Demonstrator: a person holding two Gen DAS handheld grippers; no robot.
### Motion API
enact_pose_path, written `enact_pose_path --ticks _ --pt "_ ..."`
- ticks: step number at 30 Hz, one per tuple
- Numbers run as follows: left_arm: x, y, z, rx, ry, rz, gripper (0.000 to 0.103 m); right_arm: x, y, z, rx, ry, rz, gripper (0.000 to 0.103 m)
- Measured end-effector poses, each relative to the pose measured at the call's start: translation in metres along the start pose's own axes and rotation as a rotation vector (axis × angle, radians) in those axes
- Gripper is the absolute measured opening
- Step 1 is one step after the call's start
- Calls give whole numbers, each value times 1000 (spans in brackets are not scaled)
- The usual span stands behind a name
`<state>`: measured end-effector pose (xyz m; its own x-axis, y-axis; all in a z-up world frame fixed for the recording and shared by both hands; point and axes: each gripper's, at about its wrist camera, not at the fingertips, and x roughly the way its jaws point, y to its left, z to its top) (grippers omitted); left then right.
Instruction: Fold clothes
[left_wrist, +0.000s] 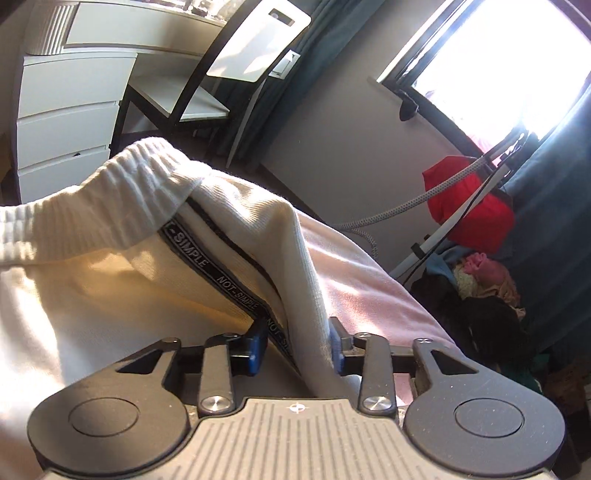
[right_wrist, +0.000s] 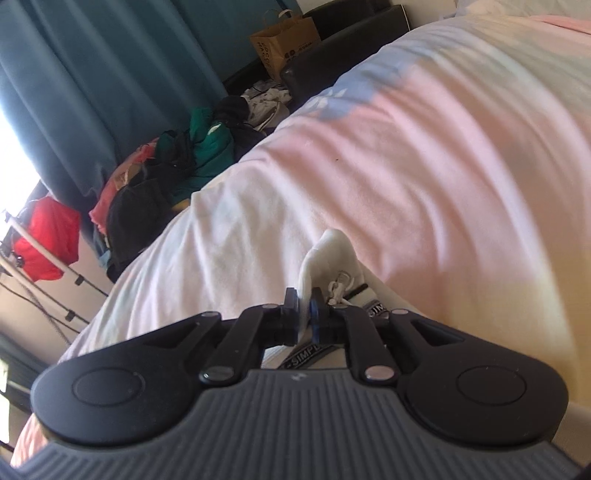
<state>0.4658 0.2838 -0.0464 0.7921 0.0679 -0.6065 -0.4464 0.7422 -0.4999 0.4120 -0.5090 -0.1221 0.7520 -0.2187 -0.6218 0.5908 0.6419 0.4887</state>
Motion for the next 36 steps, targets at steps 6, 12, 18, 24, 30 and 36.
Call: enact_pose_path --ticks 6,12,18,24,30,36 --pt "-75 33 -4 40 9 -75 70 -83 -20 -6 -46 -64 24 62" --pt "-136 92 -21 -53 10 -56 84 -152 -71 -26 42 -76 113 64" --pt "-146 137 -44 -206 63 9 83 -162 -117 -77 275 40 221 64" --pt "-116 133 -45 -191 7 -49 65 -117 -99 -96 240 135 271 64" --pt "-77 109 -31 -109 -47 22 30 -67 -65 -82 185 88 258 64" --pt "-83 105 -16 -138 -69 97 6 -54 -51 -76 179 35 138 17"
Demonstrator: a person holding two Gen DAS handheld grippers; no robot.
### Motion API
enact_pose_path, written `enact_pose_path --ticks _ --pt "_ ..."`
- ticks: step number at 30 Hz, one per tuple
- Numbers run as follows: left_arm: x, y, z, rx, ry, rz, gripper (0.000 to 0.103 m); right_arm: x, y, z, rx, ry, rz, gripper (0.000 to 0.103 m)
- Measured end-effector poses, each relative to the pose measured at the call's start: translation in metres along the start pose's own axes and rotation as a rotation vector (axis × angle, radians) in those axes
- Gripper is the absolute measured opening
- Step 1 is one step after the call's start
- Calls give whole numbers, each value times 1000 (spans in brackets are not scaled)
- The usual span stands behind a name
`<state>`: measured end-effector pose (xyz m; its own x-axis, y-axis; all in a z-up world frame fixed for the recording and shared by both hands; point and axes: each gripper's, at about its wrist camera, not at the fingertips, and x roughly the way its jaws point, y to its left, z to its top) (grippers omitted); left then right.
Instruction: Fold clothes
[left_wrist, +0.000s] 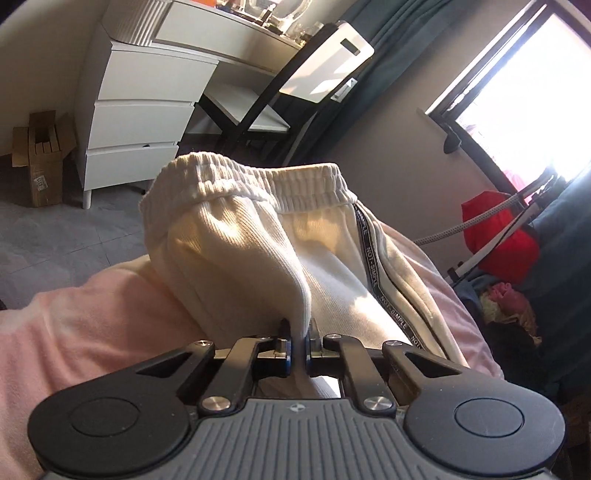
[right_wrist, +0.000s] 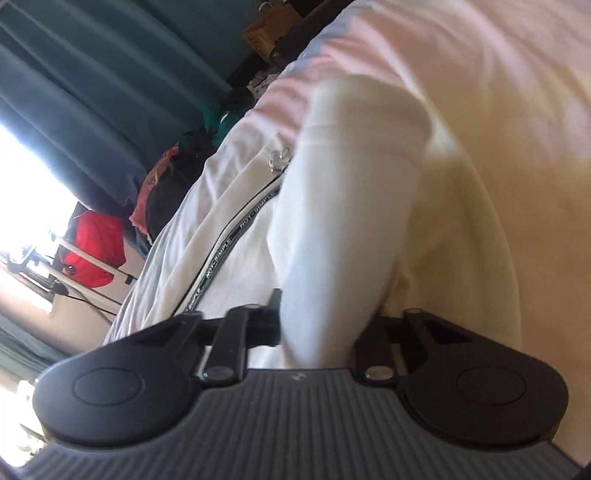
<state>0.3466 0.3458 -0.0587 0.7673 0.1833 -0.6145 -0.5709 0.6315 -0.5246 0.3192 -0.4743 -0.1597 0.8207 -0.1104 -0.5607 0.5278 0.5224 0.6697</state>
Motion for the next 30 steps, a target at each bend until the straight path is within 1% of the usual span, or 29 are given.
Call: enact_pose_path --ticks 2,5,8,12,16,17,19,21,23,26,27,29,30 --pt "-18 -2 10 -13 -26 -19 5 -11 5 3 1 -29 15 14" --pt "-45 -3 21 -7 -38 -46 5 -31 10 5 -3 -46 39 13" --pt "-80 2 26 -3 -55 -68 5 -57 5 5 34 -47 65 13" --pt "-129 23 28 10 -38 -86 5 -94 -14 0 95 -34 76 13" --pt "-183 55 19 79 -12 -89 5 -135 -42 -9 126 -21 83 13" --pt "-195 64 15 108 -7 -87 5 -146 -51 -12 135 -18 86 12" --pt "-215 80 1 197 -11 -78 5 -162 -67 -22 157 -17 96 12" --pt "-223 97 -16 275 -1 -77 5 -167 -79 -27 131 0 60 13" --pt "-225 113 -35 323 10 -76 5 -165 -96 -28 188 36 50 13" --pt "-226 126 -53 306 10 -76 6 -160 -113 -29 275 46 53 13" --pt "-225 128 -58 298 6 -71 8 -158 -116 -29 282 43 51 13" --pt "-225 130 -63 280 -9 -50 13 -155 -118 -30 282 44 48 13" --pt "-225 131 -64 268 -13 -38 18 -154 -119 -30 281 45 47 13"
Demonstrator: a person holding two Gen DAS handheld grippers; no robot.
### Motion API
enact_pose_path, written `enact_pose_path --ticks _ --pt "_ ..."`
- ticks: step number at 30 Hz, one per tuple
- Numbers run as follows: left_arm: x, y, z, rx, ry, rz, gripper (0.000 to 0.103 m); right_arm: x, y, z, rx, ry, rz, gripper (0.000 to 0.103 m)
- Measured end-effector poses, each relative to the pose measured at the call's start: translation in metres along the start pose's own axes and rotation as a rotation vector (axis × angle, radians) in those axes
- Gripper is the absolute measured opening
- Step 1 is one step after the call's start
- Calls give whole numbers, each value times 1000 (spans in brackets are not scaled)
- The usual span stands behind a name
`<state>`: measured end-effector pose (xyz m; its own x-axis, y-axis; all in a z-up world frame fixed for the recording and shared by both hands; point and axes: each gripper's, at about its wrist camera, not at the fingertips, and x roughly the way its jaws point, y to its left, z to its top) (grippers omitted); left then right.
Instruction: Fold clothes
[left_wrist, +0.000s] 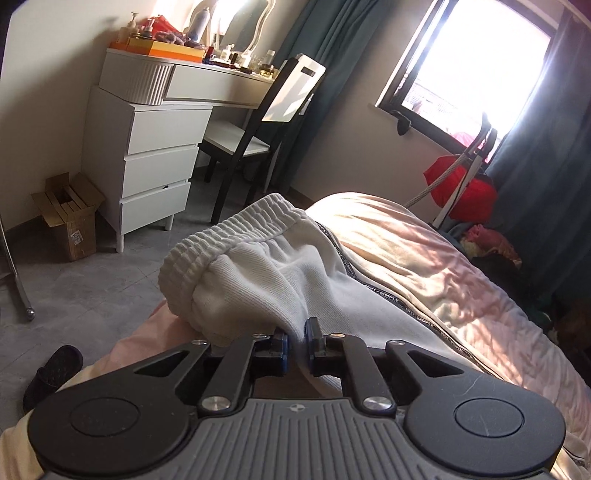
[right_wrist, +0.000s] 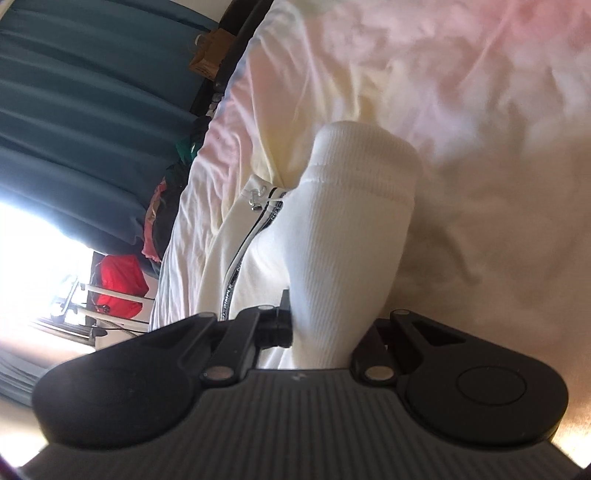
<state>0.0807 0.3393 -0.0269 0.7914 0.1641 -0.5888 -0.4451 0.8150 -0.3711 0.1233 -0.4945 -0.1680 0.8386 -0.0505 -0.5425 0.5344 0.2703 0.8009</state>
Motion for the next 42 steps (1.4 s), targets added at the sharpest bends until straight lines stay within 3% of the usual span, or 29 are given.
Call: enact_pose_path --ticks 3,7,10,15,20,24,33,40,42 --pt "-3 3 -1 -28 42 13 25 -6 -4 2 -10 3 13 13" --pt "-15 6 -1 14 93 47 63 -10 -3 4 -54 8 21 13" --pt "-26 8 -5 55 125 56 72 -13 -4 4 -47 5 29 13" --pt "-48 -2 -6 131 180 86 73 -12 -5 4 -33 2 28 13" --pt "-76 -31 -2 165 120 64 73 -11 -3 4 -36 -3 22 13" --pt "-84 -69 -11 189 79 3 75 -12 -3 4 -40 -5 26 13" --pt "-51 -170 -74 295 101 -151 76 -19 5 -1 -65 -32 46 13" --pt "-7 -219 -117 457 95 -222 77 -23 1 -6 -9 -40 54 15" --pt "4 -225 -128 508 93 -205 77 -21 -4 -5 34 -34 65 17"
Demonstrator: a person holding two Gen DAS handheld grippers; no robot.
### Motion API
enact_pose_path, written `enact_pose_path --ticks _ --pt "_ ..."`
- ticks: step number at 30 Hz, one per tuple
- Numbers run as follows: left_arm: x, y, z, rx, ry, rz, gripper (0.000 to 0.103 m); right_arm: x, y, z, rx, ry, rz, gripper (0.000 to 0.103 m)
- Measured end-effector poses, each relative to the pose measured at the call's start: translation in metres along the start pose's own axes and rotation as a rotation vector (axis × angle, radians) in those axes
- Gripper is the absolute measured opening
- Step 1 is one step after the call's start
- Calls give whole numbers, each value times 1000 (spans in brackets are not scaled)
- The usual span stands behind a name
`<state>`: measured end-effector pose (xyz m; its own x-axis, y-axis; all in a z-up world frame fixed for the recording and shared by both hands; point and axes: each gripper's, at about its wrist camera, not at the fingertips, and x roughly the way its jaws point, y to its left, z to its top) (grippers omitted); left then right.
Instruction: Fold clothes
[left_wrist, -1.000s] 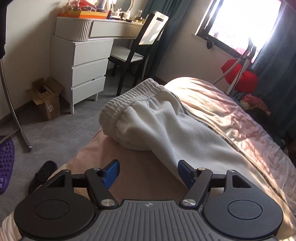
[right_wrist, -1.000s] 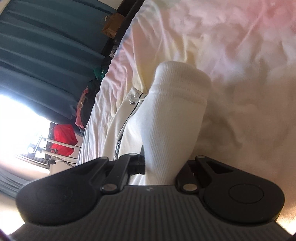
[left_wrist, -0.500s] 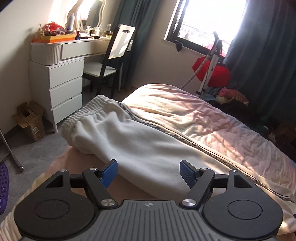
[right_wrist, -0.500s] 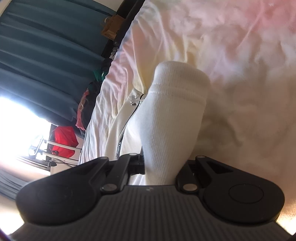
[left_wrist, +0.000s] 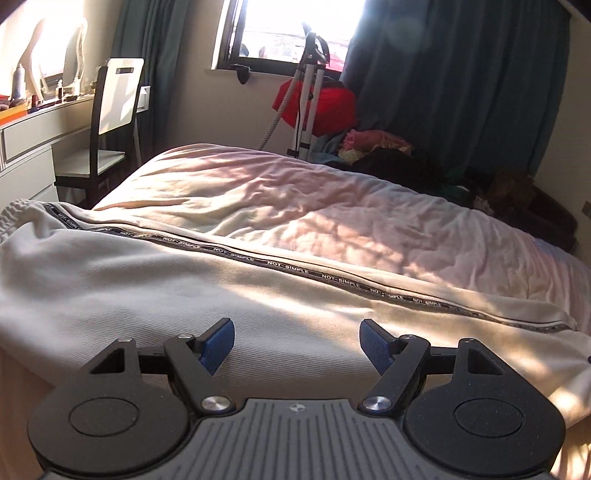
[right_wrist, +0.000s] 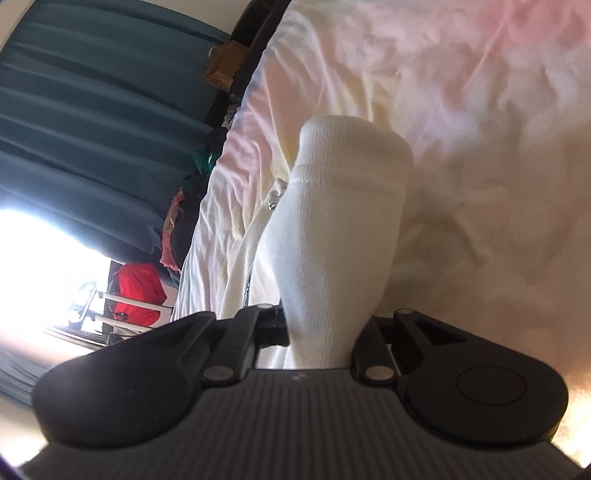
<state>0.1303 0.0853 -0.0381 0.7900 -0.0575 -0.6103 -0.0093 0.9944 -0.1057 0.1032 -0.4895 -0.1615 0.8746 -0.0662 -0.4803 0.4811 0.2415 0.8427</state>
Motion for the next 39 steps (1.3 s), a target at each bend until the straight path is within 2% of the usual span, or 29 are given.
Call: enact_pose_path --ticks 1,3,4,5,6,9,12,13,14,15,17,20,24,27,29,34,37,39 --pt "7 -4 -4 25 4 12 77 2 -3 1 23 7 12 19" --pt "17 -11 -13 100 11 45 79 8 -9 2 68 28 58 38" --pt "22 -14 -16 127 23 53 82 10 -12 2 89 42 93 61" --pt "26 -16 -20 152 37 58 83 13 -14 1 116 57 143 78" --pt "31 -18 -24 177 51 64 85 16 -14 0 138 65 183 83" --pt "40 -21 -34 222 68 51 92 19 -10 -1 132 52 217 85" --pt "45 -24 -40 242 69 63 95 28 -13 1 122 47 161 84" --pt "45 -26 -41 245 68 68 96 30 -16 1 130 50 149 78" --pt "45 -27 -42 247 67 73 96 32 -17 2 126 50 128 66" --pt "45 -27 -42 243 67 74 96 34 -17 2 122 50 106 61" --pt "44 -27 -42 230 67 75 96 34 -14 3 70 36 47 27" --pt "43 -27 -42 219 66 78 97 30 -7 1 -5 6 3 19" --pt "44 -30 -44 237 65 90 99 21 27 -11 -229 -57 -72 17" --pt "43 -30 -43 235 66 89 99 9 59 -23 -428 -118 -82 16" --pt "41 -29 -42 232 70 84 99 -2 83 -39 -610 -165 -92 16" --pt "38 -26 -35 206 79 65 99 -34 128 -93 -1015 -306 -56 16" --pt "32 -22 -29 177 72 44 99 -42 155 -126 -1199 -375 -2 16" --pt "27 -18 -24 149 61 32 99 -48 166 -154 -1277 -403 43 16"
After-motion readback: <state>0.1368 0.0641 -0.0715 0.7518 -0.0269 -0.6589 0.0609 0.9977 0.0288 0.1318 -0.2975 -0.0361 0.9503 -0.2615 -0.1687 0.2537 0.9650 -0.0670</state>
